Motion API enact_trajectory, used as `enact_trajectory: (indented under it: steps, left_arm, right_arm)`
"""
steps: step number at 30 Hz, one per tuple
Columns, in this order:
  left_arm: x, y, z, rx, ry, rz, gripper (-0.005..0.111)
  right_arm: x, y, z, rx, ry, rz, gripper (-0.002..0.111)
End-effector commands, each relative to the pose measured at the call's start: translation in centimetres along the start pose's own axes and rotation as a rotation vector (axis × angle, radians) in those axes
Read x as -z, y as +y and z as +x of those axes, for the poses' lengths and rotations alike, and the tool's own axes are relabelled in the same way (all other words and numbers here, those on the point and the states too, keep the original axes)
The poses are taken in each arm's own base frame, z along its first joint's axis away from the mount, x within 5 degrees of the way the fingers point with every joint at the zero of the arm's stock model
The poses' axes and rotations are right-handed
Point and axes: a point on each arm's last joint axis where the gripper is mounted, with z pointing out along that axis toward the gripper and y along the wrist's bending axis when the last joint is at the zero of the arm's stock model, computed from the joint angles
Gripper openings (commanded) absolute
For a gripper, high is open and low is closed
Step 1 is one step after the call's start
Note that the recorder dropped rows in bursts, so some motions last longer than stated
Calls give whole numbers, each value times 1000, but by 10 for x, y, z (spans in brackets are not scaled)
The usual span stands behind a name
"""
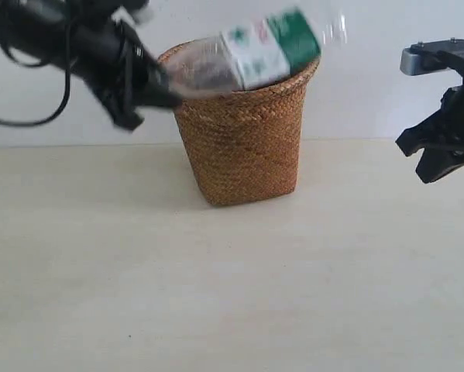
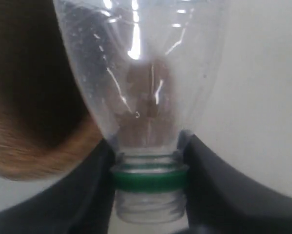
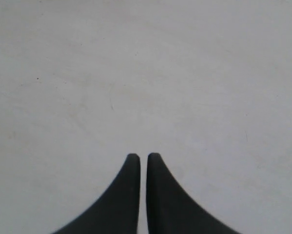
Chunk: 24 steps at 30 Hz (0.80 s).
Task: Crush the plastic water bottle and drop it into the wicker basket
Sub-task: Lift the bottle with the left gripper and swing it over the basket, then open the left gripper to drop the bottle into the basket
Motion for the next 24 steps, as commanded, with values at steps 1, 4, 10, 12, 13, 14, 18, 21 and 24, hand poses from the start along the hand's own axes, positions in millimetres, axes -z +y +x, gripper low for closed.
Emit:
enact_trajectory:
  steps: [1, 4, 10, 12, 13, 14, 18, 21, 24]
  left_arm:
    - [-13, 43, -22, 102, -187, -238, 56]
    - [-26, 54, -25, 178, -206, -243, 89]
    - [-32, 55, -22, 204, -197, -238, 68]
    - [-31, 54, -22, 185, -186, -229, 68]
    - [-31, 53, -22, 175, -178, -222, 68]
    - [-30, 52, -22, 161, -170, -212, 67]
    - [-26, 44, -19, 123, -95, -137, 43]
    - [-23, 36, -8, 104, 43, -52, 10]
    - [-20, 30, 3, 130, 176, 1, 5]
  right_arm:
    - [-2, -1, 1, -14, -9, -14, 0]
    - [-2, 3, 1, -34, -3, -56, 0]
    - [-2, 8, 0, -15, -16, -86, 0]
    - [-2, 8, -1, -17, -19, -88, 0]
    - [-2, 8, -1, -17, -19, -88, 0]
    - [-2, 8, -1, -15, -21, -87, 0]
    - [-2, 7, -2, -14, -38, -79, 0]
    - [-2, 6, -4, -13, -57, -66, 0]
    - [-1, 2, -4, 12, -51, -28, 0]
